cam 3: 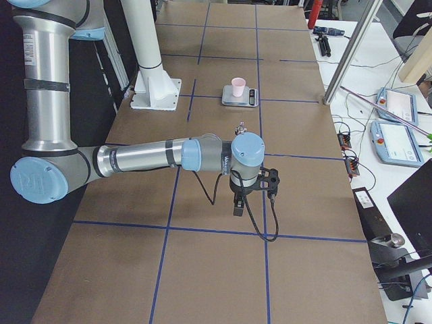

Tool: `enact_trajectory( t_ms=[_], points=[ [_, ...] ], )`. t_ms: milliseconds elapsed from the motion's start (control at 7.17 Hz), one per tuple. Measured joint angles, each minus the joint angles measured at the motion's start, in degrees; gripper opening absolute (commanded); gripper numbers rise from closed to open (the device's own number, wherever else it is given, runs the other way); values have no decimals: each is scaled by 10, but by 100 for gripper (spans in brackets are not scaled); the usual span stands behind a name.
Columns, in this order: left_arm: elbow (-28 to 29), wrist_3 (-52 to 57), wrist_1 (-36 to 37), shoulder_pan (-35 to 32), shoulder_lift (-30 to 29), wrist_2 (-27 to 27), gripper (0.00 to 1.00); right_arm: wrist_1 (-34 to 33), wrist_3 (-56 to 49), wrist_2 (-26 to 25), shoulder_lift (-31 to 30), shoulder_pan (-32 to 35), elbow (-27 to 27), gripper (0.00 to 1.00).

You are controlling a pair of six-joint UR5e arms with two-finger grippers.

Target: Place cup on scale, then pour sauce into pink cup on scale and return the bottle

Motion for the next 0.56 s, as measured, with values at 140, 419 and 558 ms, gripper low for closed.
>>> enact_trajectory(
  t_ms=[140,419,558],
  points=[
    [0,-1,0,0,0,-1,100,0,0,1,-1,0,0,100],
    [-1,-2,0,0,0,-8,100,0,0,2,-1,0,0,100],
    [-1,-2,0,0,0,-10,100,0,-1,2,-1,0,0,100]
  ],
)
